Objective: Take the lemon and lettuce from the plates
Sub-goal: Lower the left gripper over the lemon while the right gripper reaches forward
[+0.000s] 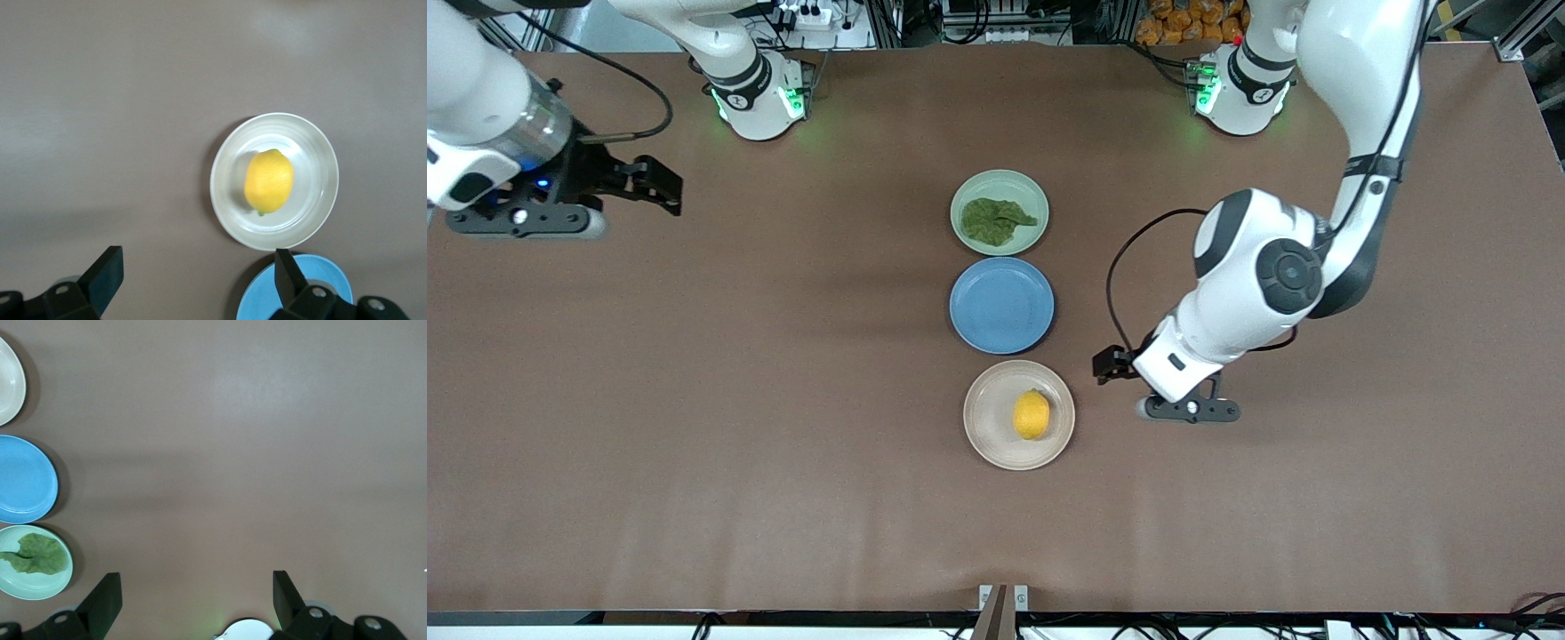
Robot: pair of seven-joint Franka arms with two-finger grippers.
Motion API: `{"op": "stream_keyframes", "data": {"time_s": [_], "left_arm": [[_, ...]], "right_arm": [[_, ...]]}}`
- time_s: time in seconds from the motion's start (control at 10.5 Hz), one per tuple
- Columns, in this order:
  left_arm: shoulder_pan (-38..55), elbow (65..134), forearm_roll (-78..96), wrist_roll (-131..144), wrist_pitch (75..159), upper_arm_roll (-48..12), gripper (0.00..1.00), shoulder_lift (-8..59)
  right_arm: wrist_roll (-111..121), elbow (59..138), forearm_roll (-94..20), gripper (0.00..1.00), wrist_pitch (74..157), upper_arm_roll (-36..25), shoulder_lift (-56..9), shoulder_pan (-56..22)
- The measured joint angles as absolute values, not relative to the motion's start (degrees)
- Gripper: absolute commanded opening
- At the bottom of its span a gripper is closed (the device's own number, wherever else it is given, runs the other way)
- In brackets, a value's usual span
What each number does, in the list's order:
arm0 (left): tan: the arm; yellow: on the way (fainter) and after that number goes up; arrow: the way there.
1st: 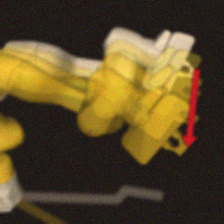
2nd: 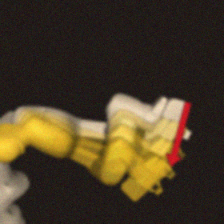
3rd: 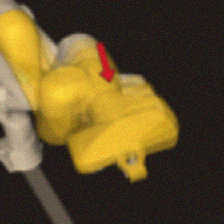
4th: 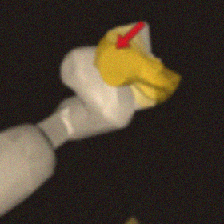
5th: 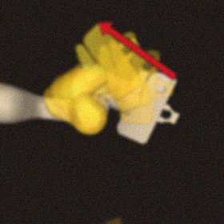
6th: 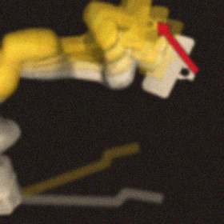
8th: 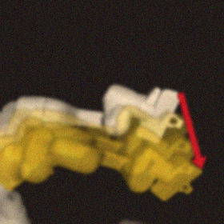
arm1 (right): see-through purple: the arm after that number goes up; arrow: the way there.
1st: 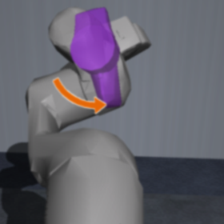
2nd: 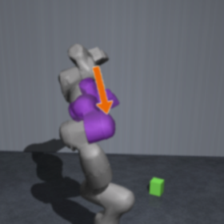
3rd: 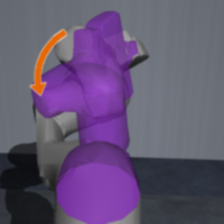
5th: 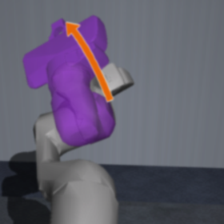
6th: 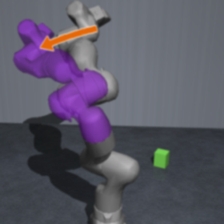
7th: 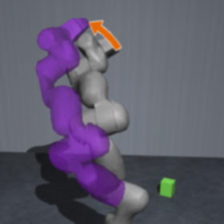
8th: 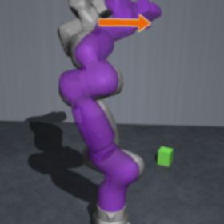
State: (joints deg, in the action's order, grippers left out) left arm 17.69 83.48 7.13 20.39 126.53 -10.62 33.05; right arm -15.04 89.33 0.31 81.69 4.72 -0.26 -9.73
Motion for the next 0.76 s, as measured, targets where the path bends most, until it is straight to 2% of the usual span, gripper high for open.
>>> {"op": "stream_keyframes", "data": {"time_s": [0.38, 0.76], "left_arm": [[20.7, 82.0, 7.2, 20.5, 133.2, -10.6, 1.0, 38.8], [22.1, 81.2, 7.2, 20.5, 137.7, -10.7, 1.0, 42.6]], "right_arm": [[-22.9, 91.9, -3.4, 1.0, 82.1, 4.8, -0.2, -13.8], [-34.4, 96.3, -5.1, 1.0, 87.0, 4.8, -0.2, -20.2]]}}
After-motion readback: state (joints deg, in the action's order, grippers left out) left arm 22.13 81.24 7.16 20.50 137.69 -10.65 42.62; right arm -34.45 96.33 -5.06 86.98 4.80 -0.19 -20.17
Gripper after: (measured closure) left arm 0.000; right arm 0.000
